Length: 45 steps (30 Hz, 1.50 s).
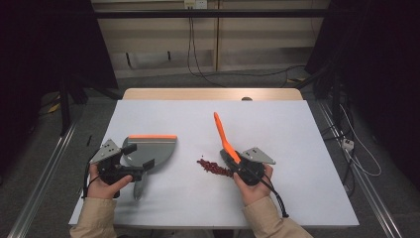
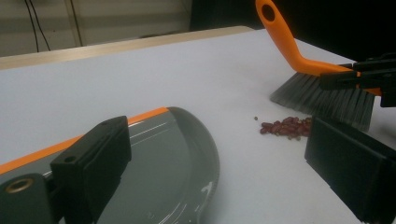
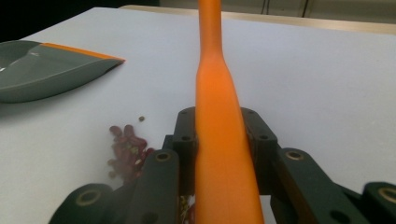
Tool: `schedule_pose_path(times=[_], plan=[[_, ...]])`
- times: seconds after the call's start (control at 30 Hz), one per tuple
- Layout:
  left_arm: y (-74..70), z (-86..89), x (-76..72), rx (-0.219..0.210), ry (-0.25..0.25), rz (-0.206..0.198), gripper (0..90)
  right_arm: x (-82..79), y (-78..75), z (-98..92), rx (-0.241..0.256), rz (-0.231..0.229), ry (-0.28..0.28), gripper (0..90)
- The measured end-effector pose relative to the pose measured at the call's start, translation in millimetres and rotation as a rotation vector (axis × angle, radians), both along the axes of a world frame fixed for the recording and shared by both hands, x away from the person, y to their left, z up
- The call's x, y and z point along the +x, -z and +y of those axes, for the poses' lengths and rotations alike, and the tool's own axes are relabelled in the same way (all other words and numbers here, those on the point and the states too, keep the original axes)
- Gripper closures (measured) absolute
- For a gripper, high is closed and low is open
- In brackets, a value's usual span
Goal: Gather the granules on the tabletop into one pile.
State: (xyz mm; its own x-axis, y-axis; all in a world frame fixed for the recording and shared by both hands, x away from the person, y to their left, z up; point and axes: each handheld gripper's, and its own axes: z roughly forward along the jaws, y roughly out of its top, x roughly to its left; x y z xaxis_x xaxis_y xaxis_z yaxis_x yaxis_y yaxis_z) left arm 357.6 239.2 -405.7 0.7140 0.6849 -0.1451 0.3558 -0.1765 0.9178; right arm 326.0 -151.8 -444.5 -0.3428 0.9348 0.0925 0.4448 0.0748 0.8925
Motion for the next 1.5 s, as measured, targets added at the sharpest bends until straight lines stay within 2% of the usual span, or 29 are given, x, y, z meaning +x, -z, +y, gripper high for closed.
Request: schedule_pose_path(times=[0.33, 0.5, 0.73, 0.87, 1.0, 1.2, 1.33, 1.37, 1.5], plan=[[-0.2, 1.1, 0.4, -0.002, -0.003, 0.000, 7.0, 11.0, 1.6, 12.6, 0.020, -0.009, 0.024, 71.3], [0.0, 1.6, 0.5, 0.002, -0.004, 0.002, 7.0, 16.5, 1.9, 20.9, 0.008, -0.016, 0.014, 71.3], [0.1, 1.9, 0.5, 0.005, -0.006, 0.001, 7.0, 23.4, 1.5, 19.9, -0.005, -0.021, 0.004, 71.4], [0.6, 0.7, 0.6, 0.004, -0.002, 0.001, 7.0, 19.7, -4.3, 11.5, 0.010, -0.037, 0.004, 71.4], [0.6, -0.4, 0.4, 0.008, -0.002, 0.002, 7.0, 8.6, -9.5, 3.2, 0.009, -0.043, 0.007, 71.3], [-0.3, -1.8, -0.5, 0.010, 0.005, -0.002, 7.0, -12.0, -5.6, -3.7, 0.001, -0.052, 0.035, 71.3], [-0.9, -1.5, -0.5, 0.005, 0.001, -0.003, 7.0, -12.2, 2.7, 2.8, -0.008, -0.050, 0.036, 71.3], [-1.1, -1.3, -0.9, 0.005, 0.000, -0.004, 7.0, -10.9, 3.9, 5.8, -0.015, -0.062, 0.038, 71.3], [-1.2, -0.4, -1.1, 0.004, -0.001, -0.004, 7.0, -6.0, 4.9, 18.7, -0.019, -0.064, 0.027, 71.3]])
